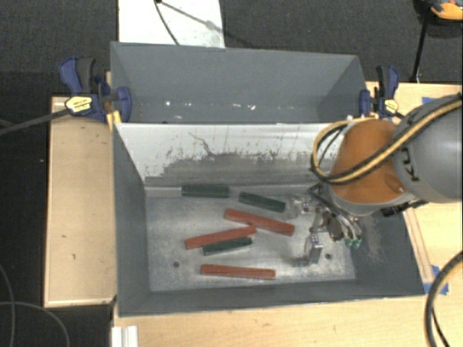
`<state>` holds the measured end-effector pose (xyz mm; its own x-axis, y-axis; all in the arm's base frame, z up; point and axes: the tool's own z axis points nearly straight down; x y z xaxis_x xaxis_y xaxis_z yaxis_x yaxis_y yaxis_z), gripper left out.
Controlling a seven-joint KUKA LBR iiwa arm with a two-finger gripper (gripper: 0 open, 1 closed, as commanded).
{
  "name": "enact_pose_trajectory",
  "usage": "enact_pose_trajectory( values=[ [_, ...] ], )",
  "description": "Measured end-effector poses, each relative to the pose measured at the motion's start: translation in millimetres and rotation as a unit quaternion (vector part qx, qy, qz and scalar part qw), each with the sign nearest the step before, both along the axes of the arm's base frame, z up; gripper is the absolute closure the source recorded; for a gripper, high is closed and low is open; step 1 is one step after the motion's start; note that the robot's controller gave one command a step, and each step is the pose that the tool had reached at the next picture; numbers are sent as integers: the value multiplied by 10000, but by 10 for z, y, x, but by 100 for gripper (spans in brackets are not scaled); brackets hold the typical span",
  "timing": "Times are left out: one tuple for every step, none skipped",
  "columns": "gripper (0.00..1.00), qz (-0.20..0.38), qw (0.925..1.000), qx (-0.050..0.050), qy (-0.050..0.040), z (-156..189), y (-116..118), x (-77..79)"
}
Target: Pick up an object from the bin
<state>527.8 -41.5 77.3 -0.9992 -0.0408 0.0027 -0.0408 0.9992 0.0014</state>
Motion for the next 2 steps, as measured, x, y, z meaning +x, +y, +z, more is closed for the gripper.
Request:
enact_pose_trajectory(
  values=[
    [100, 1154, 9933, 1, -39, -65, 756, 237],
    [100, 1167, 9932, 0, -39, -66, 755, 237]
  ],
)
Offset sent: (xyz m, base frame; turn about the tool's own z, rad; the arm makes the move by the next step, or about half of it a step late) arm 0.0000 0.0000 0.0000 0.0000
